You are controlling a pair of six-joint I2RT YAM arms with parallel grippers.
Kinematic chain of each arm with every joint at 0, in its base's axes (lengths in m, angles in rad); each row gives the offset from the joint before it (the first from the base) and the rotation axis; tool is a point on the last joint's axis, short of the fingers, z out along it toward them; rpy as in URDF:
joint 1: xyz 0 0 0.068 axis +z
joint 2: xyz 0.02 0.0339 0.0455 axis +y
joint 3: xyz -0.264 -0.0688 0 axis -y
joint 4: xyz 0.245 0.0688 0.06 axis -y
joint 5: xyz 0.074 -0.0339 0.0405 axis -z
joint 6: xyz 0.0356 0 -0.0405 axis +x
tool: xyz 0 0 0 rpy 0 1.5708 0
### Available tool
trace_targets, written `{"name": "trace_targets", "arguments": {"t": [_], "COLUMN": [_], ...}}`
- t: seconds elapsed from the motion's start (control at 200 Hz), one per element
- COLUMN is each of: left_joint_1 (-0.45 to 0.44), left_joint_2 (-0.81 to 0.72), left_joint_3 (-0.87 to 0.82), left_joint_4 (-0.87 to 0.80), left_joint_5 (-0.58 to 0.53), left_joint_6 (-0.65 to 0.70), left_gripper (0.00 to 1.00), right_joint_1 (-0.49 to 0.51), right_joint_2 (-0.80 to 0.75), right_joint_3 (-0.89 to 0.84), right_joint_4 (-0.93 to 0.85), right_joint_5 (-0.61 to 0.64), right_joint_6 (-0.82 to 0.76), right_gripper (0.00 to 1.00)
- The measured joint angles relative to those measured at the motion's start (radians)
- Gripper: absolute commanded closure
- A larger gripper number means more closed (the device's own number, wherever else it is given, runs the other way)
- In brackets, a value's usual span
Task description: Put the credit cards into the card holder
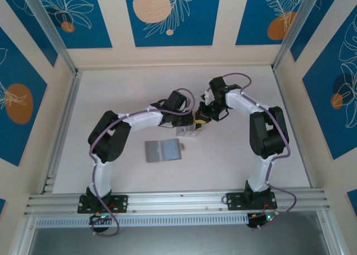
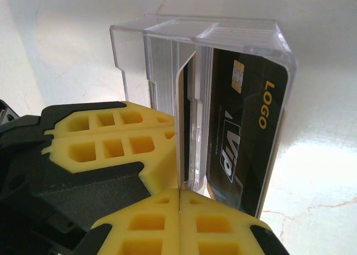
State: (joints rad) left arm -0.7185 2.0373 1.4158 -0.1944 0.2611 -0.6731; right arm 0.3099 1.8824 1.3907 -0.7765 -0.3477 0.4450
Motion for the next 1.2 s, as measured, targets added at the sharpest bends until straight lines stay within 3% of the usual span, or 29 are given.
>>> {"name": "trace_targets", "arguments": {"t": [0.565,0.885,1.2], "left_joint_1": [0.0,-0.002,-0.008], "left_joint_2": [0.003,0.016,0.023], "left_joint_3": [0.001,0.024,0.035], "left_joint_4": [0.007,-0.004,-0.008], "left_joint_5": [0.0,-0.008,-0.03], "left_joint_6": [0.0,0.002,0.003], "left_gripper": [1.0,1.0,1.0], "right_joint_1": [-0.027,-0.027,-0.021], "right_joint_2": [-0.061,-0.061,-0.06], "right_joint_3": [-0.015,-0.019,-0.019], "right_joint_4": [-0.002,-0.001,-0.002], "right_joint_5": [0.008,0.019,0.045], "right_joint_6": [0.0,0.0,0.001], "right_gripper": [1.0,0.73,0.72]}}
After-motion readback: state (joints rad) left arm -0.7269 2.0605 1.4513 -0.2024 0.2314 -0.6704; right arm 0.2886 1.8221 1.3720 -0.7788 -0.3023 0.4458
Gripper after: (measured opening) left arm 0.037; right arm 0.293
